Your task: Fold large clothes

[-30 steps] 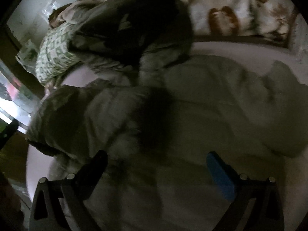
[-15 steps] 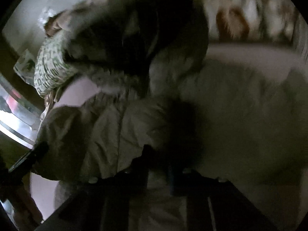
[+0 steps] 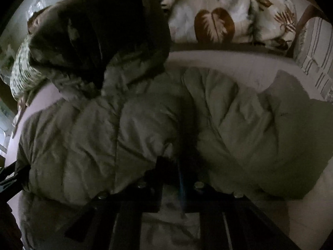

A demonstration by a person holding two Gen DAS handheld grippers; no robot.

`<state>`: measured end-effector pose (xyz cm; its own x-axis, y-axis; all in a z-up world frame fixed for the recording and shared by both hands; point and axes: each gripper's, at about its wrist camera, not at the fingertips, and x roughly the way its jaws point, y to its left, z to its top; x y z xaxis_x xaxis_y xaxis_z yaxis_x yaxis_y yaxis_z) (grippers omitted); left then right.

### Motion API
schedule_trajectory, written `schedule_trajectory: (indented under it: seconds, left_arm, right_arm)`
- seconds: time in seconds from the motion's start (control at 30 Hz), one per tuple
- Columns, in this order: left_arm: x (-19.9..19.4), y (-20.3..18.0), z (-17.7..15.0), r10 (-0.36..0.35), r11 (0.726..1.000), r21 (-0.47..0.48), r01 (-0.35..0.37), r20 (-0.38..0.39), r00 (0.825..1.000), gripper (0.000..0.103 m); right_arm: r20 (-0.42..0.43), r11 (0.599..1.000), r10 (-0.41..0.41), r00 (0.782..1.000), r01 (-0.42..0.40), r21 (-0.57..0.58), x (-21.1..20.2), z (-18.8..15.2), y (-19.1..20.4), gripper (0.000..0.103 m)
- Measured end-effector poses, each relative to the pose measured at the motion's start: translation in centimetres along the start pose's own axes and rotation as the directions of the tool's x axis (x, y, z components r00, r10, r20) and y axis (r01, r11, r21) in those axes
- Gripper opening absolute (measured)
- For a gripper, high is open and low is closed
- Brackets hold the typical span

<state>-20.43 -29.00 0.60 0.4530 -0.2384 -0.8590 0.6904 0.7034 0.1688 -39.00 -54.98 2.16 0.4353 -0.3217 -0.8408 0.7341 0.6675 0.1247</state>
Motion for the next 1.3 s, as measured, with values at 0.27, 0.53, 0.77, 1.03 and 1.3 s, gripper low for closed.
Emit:
schedule_trajectory:
  seconds: [0.27, 0.53, 0.77, 1.03, 1.3]
  left_arm:
    - [-1.6, 0.9, 0.0, -0.034, 0.999, -0.038, 0.034, 0.023, 0.999, 0.075]
    - [-5.9, 2.8, -2.5, -0.100, 0.990, -0.095, 0.105, 0.051, 0.994, 0.075]
    - [-9.4, 1.6, -6.3, -0.135, 0.987, -0.079, 0.142, 0.084, 0.987, 0.076]
    - [-11.5, -0.6, -7.4, -0.160, 0.984, -0.068, 0.166, 0.089, 0.983, 0.076]
    - [-12.6, -3.3, -6.5, -0.183, 0.980, -0.053, 0.189, 0.109, 0.977, 0.076]
  right_arm:
    - [0.029, 1.000, 0.005, 1.000, -0.006, 0.024, -1.6, -0.6, -0.2, 0.024]
    - [0.046, 0.998, 0.055, 0.997, -0.054, -0.016, -5.5, -2.2, -0.4, 0.095]
    - [-0.004, 0.992, 0.087, 0.996, -0.087, -0.090, -8.1, -7.0, 0.9, 0.095]
    - [0.040, 0.996, 0.069, 0.997, -0.067, -0.056, -11.1, -8.0, -2.9, 0.095]
    - [0.071, 0.995, -0.055, 0.996, 0.049, 0.083, -13.3, -7.7, -13.1, 0.095]
